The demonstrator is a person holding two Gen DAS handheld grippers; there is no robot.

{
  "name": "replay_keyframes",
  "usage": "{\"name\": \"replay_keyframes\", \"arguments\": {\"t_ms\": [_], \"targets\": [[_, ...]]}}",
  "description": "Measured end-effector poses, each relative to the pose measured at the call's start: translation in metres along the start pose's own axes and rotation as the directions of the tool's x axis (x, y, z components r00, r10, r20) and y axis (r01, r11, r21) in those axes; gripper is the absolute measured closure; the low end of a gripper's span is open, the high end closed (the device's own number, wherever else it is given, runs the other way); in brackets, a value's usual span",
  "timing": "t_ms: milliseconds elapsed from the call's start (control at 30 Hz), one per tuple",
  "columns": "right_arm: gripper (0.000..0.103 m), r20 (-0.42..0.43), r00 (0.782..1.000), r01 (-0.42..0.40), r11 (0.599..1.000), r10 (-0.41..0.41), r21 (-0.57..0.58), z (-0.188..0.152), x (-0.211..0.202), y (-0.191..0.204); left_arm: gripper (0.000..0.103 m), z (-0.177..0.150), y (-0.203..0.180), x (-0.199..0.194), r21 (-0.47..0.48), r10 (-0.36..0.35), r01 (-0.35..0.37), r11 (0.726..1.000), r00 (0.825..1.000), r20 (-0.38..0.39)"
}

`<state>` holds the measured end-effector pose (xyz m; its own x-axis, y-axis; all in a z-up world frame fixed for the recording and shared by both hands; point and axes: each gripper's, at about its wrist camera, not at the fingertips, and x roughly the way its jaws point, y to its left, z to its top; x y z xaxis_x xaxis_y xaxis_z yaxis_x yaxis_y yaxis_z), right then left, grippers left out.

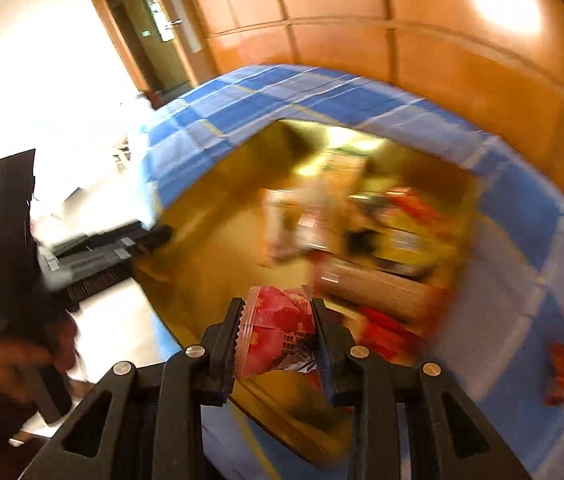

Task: Organize snacks
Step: 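Open the right tool to drop the red-pink candy into the tray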

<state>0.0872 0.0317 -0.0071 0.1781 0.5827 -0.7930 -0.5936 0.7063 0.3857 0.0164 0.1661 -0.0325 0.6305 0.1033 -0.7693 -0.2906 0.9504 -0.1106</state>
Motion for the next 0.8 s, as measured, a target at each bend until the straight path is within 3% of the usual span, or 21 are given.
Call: {"name": "replay_keyframes", "arguments": {"t_ms": [167,300,800], "targets": [[0.069,-0.075,0.997,0.018,1.000,-0.020,-0.019,0.004,0.043,0.014,0.054,-0.001,0.002,0.005,0.000,0.000,-0.001,1.000,1.000,-0.014],[0.057,-0.102,0.995,0.013,1.000,-0.013,0.000,-0.002,0.053,0.009,0.054,-0.002,0.002,0.008,0.003,0.001,-0.001,1.000,1.000,-0.020],[0.055,0.039,0.998,0.046,0.993,-0.050,0.109,-0.024,-0.001,-0.013,0.054,-0.009,-0.027,-0.004,0.086,-0.021,0.021,0.996,1.000,-0.004]]}}
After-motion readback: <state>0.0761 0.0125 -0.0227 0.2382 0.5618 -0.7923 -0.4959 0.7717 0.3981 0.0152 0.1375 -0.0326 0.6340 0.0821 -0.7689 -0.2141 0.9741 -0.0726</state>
